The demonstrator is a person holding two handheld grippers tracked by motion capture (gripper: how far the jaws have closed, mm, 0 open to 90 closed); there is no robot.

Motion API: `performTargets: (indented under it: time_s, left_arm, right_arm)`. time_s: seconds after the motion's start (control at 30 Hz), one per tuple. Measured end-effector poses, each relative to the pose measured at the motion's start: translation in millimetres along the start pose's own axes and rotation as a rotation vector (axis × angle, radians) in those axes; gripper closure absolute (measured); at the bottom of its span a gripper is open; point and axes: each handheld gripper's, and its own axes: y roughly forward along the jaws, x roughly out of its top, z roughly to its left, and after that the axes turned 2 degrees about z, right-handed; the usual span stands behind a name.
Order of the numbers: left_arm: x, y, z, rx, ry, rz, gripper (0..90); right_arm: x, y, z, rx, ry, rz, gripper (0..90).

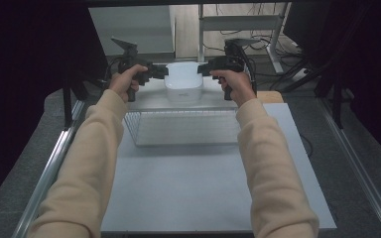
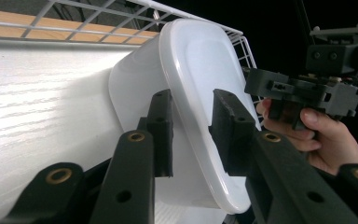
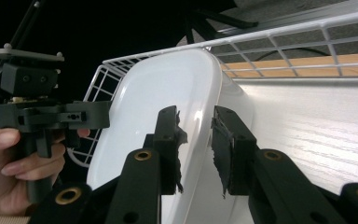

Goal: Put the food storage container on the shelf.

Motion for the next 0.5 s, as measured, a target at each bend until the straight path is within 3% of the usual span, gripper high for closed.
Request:
performTargets:
  time_s: [0.17, 0.23, 0.33, 0.43, 0.5]
  left_arm:
    - [-2.2, 3.2, -2.9, 0.009, 0.009, -0.022, 64.2]
    - [-4.1, 3.7, -6.2, 0.033, 0.022, -0.032, 54.0]
    - [-9.0, -1.8, -14.2, 0.083, 0.069, -0.065, 41.1]
    - [-17.1, -10.0, -25.8, 0.134, 0.146, -0.085, 35.2]
    - [-22.8, -16.0, -32.5, 0.14, 0.171, -0.106, 32.9]
  right_arm:
    - [-2.2, 0.5, 1.1, -0.012, -0.001, -0.017, 66.3]
    - [-3.8, 0.5, 3.4, -0.002, -0.004, -0.031, 50.7]
    - [-6.0, -5.0, 10.7, -0.027, -0.039, -0.069, 37.1]
    - [-9.4, -14.3, 17.3, -0.031, -0.092, -0.099, 32.2]
    - [-14.2, -22.9, 21.7, -0.028, -0.141, -0.107, 30.1]
